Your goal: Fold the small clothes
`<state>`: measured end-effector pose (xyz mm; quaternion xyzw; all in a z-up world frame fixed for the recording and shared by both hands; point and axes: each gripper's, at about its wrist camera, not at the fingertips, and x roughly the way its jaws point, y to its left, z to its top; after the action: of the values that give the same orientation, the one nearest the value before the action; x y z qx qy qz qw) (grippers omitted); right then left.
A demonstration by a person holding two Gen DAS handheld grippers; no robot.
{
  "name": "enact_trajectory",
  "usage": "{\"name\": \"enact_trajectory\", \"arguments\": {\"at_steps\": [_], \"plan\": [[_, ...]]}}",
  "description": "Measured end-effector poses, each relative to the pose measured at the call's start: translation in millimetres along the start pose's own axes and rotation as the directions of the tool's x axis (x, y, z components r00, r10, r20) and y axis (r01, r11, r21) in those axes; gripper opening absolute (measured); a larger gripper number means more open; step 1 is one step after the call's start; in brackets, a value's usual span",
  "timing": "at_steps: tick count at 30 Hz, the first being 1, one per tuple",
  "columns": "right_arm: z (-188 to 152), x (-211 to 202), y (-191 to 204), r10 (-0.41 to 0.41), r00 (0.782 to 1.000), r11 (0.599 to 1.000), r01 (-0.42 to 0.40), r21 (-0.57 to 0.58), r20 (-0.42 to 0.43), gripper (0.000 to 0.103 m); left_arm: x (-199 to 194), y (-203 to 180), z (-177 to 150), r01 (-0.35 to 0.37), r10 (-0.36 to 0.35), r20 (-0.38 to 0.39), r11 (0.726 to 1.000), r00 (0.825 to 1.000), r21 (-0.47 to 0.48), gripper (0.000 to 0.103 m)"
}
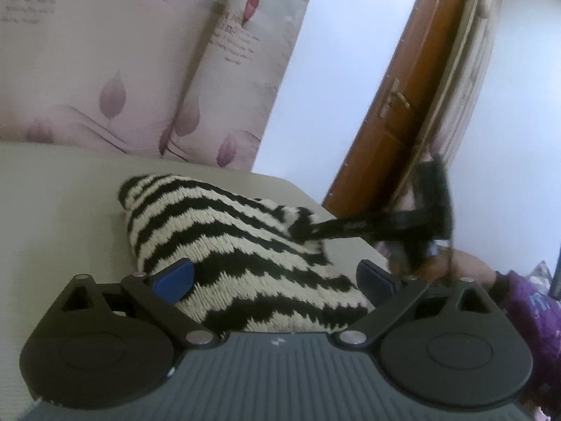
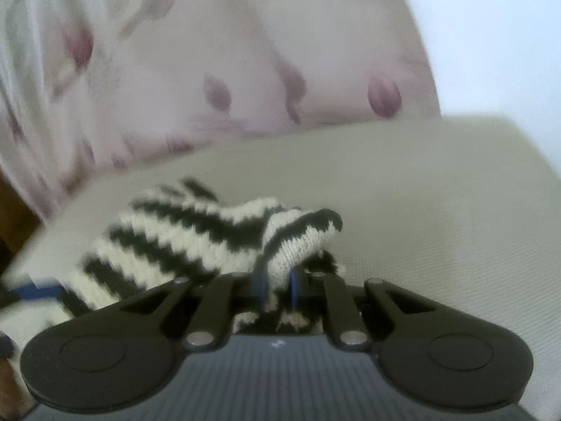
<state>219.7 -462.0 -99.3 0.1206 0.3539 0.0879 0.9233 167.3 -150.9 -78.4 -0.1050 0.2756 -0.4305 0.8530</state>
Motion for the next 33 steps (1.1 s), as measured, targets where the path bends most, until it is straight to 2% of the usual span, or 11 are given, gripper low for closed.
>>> {"name": "enact_trajectory", "arguments": {"at_steps": [3,8,11,13,15,17,20,23,28,30,33], "plan": [[-9.0,12.6,0.5,0.012,1.0,1.0,-0.012,0.009,-0.026,0.016,3.6,3.5,-5.3,0.004,-0.004,-0.022,1.0,1.0,-0.02,0.097],[-7.2,-18.2,-19.7,0.029,0.995,0.981,-0.047,0.188,0.098,0.017,11.1,6.8,-15.5,0.005,-0.01,-0.103,0.999,0.995,-0.047,0.096],[3.4,-36.2,2.9,0.02,0.977,0.996,-0.038,0.085,0.211,0.018,13.0,3.6,-21.7,-0.017,0.016,-0.115,1.0,0.993,-0.005,0.096],[16.4,-37.4,29.3,-0.051,0.967,0.998,0.055,-0.009,0.248,0.018,13.3,3.4,-22.3,-0.025,0.025,-0.119,1.0,0.993,-0.004,0.096],[26.7,-32.2,48.9,-0.013,0.959,0.995,0.04,-0.088,0.284,0.018,13.4,5.4,-22.3,-0.027,0.025,-0.119,1.0,0.993,-0.016,0.096],[35.8,-10.5,60.1,0.081,0.973,0.993,-0.06,-0.103,0.214,0.018,13.7,6.2,-22.8,-0.033,0.03,-0.122,0.999,0.992,-0.017,0.096],[30.2,27.5,78.3,0.146,0.985,0.976,-0.127,-0.176,0.096,0.018,10.7,5.9,-23.4,-0.033,0.03,-0.12,0.999,0.992,-0.019,0.096],[13.8,57.4,90.5,0.13,0.991,0.966,-0.133,-0.223,-0.029,0.017,-1.9,8.3,-19.6,-0.039,0.035,-0.076,0.998,0.997,-0.048,0.095],[0.3,65.4,88.3,0.107,0.994,0.97,-0.105,-0.218,-0.004,0.016,-24.6,13.2,4.1,0.012,-0.003,0.061,0.989,0.998,-0.144,0.093],[-0.9,63.3,93.9,0.112,0.994,0.965,-0.109,-0.238,0.0,0.016,-17.6,6.4,15.6,0.017,-0.008,0.078,0.994,0.997,-0.109,0.093],[2.1,42.8,75.9,0.153,0.988,0.978,-0.146,-0.147,0.034,0.017,6.0,-2.3,21.5,0.004,-0.001,0.039,0.997,0.999,-0.071,0.089]]}}
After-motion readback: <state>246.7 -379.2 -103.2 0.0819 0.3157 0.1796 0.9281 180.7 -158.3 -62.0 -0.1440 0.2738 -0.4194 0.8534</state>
